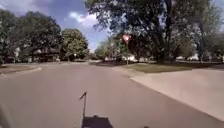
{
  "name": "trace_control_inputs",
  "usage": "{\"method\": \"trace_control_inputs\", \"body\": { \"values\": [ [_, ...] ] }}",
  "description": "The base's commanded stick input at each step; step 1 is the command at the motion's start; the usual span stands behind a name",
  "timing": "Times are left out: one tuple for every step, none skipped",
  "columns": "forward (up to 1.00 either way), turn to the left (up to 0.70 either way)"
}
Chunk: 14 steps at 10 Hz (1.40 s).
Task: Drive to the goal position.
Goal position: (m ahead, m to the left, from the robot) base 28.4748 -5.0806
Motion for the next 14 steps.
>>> {"method": "trace_control_inputs", "body": {
  "values": [
    [1.0, 0.0],
    [1.0, 0.0],
    [1.0, 0.0],
    [1.0, 0.0],
    [1.0, -0.01],
    [1.0, -0.09],
    [1.0, -0.24],
    [1.0, -0.12],
    [1.0, 0.0],
    [1.0, 0.0],
    [1.0, 0.0],
    [1.0, 0.0],
    [1.0, 0.0],
    [1.0, 0.0]
  ]
}}
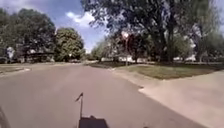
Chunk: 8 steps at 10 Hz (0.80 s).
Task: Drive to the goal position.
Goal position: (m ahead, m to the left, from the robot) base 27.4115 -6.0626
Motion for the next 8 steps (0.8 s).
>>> {"method": "trace_control_inputs", "body": {
  "values": [
    [1.0, 0.0],
    [1.0, 0.0],
    [1.0, 0.0],
    [1.0, 0.0],
    [1.0, 0.0],
    [1.0, 0.02],
    [1.0, 0.31],
    [1.0, 0.4]
  ]
}}
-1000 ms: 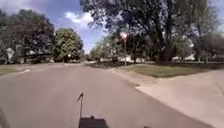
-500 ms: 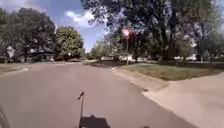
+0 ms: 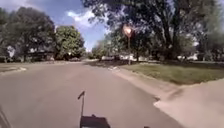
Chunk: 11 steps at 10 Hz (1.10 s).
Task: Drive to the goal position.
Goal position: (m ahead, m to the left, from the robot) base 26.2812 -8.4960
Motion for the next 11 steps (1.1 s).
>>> {"method": "trace_control_inputs", "body": {
  "values": [
    [1.0, 0.35],
    [1.0, 0.28],
    [1.0, 0.15],
    [1.0, 0.0],
    [1.0, 0.0],
    [1.0, 0.0],
    [1.0, 0.0],
    [1.0, 0.0],
    [1.0, 0.0],
    [1.0, 0.0],
    [1.0, 0.0]
  ]
}}
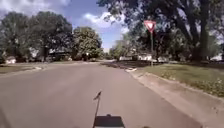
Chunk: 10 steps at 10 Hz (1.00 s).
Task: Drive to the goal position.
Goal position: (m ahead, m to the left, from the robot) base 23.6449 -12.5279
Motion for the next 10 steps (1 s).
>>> {"method": "trace_control_inputs", "body": {
  "values": [
    [1.0, 0.0],
    [1.0, 0.0],
    [1.0, 0.0],
    [1.0, 0.0],
    [1.0, 0.0],
    [1.0, 0.0],
    [1.0, 0.0],
    [1.0, 0.0],
    [1.0, 0.0],
    [1.0, 0.0]
  ]
}}
